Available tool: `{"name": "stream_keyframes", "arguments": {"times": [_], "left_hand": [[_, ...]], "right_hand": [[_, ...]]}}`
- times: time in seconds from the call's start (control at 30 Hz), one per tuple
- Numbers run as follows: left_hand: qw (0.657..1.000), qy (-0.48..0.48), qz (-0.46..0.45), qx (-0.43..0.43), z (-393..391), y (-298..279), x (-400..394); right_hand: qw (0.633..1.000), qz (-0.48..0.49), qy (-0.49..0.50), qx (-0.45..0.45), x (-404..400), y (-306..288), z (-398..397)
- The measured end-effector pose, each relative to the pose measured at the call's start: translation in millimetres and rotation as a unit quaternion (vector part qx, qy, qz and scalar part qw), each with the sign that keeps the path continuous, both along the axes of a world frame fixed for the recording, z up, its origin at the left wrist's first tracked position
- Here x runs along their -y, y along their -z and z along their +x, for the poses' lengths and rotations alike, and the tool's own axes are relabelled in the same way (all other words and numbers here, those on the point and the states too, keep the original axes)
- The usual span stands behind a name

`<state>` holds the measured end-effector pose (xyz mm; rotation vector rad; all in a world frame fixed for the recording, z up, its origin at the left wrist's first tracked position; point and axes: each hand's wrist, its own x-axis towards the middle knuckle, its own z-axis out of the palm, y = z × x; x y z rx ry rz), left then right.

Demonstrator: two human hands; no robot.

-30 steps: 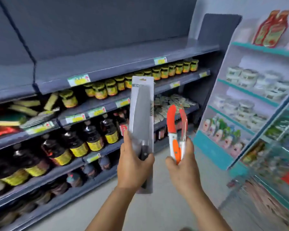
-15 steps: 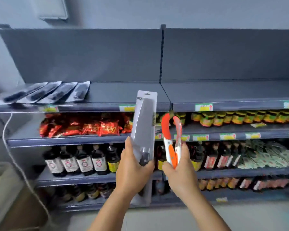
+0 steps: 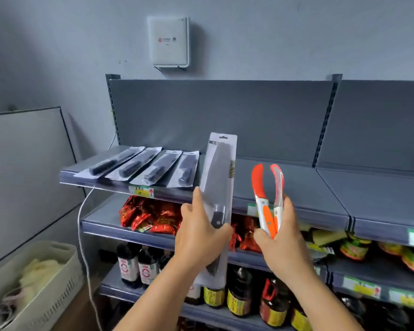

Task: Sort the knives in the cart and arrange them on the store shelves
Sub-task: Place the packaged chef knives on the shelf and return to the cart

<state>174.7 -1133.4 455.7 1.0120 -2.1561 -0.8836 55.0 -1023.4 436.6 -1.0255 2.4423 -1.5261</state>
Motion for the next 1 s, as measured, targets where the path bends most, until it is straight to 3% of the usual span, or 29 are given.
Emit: {"name": "stream_keyframes", "arguments": {"times": [0.2,0.47,0.67,1.0], "left_hand": [[0.996,-0.007,-0.04,0.074,-77.6,-33.3,75.3],[0.989,-0.033,-0.008,0.143,-148.2,-37.0,142.6],[0.981,-0.041,-0.008,0.19,-165.3,-26.5,168.0],[0.946,-0.004,-0.113,0.302,-164.0,-13.3,184.0]], "right_hand": [[1.0,0.007,-0.002,-0.018,67.6,-16.9,-73.5],[0.993,0.106,0.041,-0.018,142.7,-27.0,-146.6],[0.974,0.213,0.073,-0.029,187.5,-20.4,-164.2],[0.921,0.372,0.096,-0.058,213.6,-13.7,-156.1]]}}
